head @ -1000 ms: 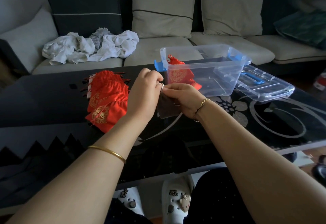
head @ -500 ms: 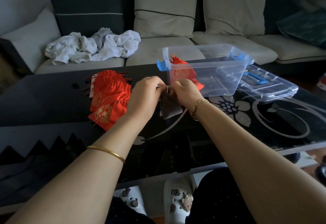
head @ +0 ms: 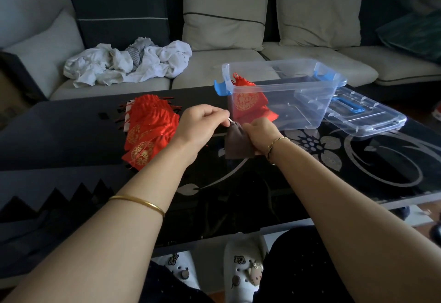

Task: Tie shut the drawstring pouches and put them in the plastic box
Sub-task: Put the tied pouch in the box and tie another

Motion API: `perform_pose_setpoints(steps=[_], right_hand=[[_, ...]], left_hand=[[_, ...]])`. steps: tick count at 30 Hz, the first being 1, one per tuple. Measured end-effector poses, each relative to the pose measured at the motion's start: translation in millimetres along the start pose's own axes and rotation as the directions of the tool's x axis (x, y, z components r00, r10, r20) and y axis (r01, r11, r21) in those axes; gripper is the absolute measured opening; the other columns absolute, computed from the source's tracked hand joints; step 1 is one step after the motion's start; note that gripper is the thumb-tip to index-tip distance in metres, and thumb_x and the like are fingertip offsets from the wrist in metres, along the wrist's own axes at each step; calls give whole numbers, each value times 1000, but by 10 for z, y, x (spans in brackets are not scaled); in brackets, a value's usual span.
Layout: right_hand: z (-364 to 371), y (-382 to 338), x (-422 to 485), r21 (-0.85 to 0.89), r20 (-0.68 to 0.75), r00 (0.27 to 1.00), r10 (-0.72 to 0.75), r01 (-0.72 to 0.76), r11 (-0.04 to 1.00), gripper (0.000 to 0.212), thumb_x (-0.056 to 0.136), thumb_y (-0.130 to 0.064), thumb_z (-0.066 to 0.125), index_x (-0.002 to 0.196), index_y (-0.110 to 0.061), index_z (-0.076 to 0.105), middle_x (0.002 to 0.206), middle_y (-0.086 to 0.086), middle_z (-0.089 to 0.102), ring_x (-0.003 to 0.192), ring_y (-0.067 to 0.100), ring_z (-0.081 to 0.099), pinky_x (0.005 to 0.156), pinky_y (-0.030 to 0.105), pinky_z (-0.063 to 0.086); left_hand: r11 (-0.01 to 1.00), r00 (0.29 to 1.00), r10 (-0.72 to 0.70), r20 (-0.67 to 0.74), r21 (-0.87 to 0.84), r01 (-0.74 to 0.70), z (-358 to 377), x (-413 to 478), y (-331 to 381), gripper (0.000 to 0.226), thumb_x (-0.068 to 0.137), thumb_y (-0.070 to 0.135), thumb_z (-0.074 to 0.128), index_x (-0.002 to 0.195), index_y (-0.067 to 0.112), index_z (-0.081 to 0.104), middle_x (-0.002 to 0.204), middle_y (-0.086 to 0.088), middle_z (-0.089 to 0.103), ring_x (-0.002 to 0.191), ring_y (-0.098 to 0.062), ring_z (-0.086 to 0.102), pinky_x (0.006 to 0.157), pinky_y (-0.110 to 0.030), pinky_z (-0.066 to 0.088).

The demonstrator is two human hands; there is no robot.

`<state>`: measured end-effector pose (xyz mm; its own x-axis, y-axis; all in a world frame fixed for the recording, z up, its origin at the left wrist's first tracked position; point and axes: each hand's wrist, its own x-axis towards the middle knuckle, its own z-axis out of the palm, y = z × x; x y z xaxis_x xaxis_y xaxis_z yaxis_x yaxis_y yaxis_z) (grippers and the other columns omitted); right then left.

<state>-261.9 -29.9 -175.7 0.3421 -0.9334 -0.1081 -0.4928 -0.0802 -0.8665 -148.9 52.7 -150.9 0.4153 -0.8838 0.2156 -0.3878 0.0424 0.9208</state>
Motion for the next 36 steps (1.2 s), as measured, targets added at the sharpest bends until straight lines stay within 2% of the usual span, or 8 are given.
perform_pose_setpoints(steps=[3,8,13,19,22,28,32,36], right_hand=[[39,8,-12,-28,35,999,-2,3,1000,28,89,-15,45,62,-7,49,64,11,53,59,24,51,52,31,43],[26,-14,-21,-16,-2,998,-55,55,998,26,90,-15,45,66,-6,53,65,9,55,52,19,50,49,26,40],[-64,-75,-56,91,-16,988,-152,153,984,28,89,-13,42,86,5,64,71,9,58,52,14,50,47,22,42],[-64,-198,-150,33,26,945,-325,325,945,30,88,-9,51,58,-14,54,58,-2,54,50,6,48,44,13,40],[-59,-204,-169,68,37,949,-314,312,948,28,88,-10,55,60,-13,57,55,-4,53,46,5,46,43,13,40],[-53,-217,-181,295,188,971,-149,89,951,17,95,-8,43,97,-5,60,72,7,58,55,12,54,52,22,44],[-35,-219,-194,131,143,962,-232,214,968,18,88,2,51,105,3,58,73,5,62,58,10,56,53,19,51],[-30,-212,-214,148,86,954,-288,273,950,13,85,0,60,97,3,59,71,5,63,56,9,57,50,13,50]], left_hand=[[963,989,-90,115,-244,116,23,-3,-16,33,90,17,56,58,19,58,90,2,73,80,-4,60,62,-20,37],[919,971,-189,144,-322,226,23,3,-48,23,91,17,58,69,15,64,78,-3,70,72,-9,59,64,-19,45],[911,950,-280,136,-273,308,-23,23,-80,12,86,6,63,79,12,69,75,-2,69,69,-10,63,61,-19,49],[951,945,-273,180,-99,293,6,51,-136,15,81,6,69,70,17,68,71,-1,66,70,-12,60,64,-25,47],[957,951,-264,159,-80,279,12,66,-157,15,82,8,68,70,16,67,71,-2,65,71,-14,59,65,-26,46],[940,949,-287,129,-153,305,13,83,-151,14,85,8,63,72,16,65,73,-5,64,74,-16,59,63,-25,46],[942,957,-274,94,-172,287,24,83,-147,15,86,10,63,73,18,64,70,-3,63,66,-13,56,60,-23,44],[966,976,-219,0,-140,217,33,94,-141,16,85,11,66,72,20,65,69,-2,62,62,-12,55,59,-23,44]])
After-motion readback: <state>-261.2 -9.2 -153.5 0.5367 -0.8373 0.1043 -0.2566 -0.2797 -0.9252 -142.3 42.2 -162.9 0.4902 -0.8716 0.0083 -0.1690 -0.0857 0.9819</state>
